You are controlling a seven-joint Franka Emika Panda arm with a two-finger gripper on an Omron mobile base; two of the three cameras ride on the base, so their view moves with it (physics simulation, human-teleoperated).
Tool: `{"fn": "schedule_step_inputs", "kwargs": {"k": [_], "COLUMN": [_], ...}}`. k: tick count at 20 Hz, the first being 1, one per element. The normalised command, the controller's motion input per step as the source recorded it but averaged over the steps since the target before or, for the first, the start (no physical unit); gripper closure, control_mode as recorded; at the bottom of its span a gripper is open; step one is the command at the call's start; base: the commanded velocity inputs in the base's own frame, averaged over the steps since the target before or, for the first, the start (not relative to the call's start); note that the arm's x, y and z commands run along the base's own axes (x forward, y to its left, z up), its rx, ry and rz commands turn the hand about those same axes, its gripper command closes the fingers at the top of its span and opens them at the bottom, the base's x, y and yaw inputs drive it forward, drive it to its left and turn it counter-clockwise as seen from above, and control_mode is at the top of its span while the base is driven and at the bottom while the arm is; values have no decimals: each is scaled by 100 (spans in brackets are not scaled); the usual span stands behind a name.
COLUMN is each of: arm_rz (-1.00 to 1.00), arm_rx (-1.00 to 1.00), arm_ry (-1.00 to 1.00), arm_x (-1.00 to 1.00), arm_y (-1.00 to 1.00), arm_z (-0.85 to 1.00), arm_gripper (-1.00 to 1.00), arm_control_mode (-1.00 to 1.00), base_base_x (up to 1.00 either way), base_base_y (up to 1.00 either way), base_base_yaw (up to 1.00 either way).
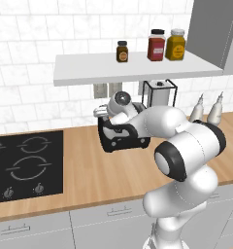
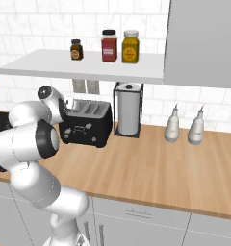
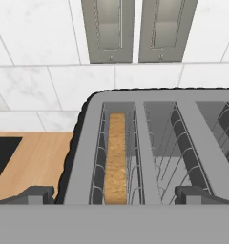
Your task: Start the toaster. Once the lever pops up, take the bread to the plate on the dining counter.
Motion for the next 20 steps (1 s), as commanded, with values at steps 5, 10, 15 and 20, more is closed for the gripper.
{"fn": "schedule_step_inputs", "kwargs": {"k": [5, 10, 15, 20], "arm_rz": [0, 0, 0, 0], "arm_rx": [0, 0, 0, 0], "arm_ry": [0, 0, 0, 0], "arm_x": [0, 0, 0, 0], "arm_y": [0, 0, 0, 0], "arm_z": [0, 0, 0, 0], "arm_gripper": [-100, -100, -100, -100], "arm_control_mode": [-100, -100, -100, -100], "base_base_x": [0, 0, 0, 0], "base_base_y": [0, 0, 0, 0], "base_base_yaw": [0, 0, 0, 0]}}
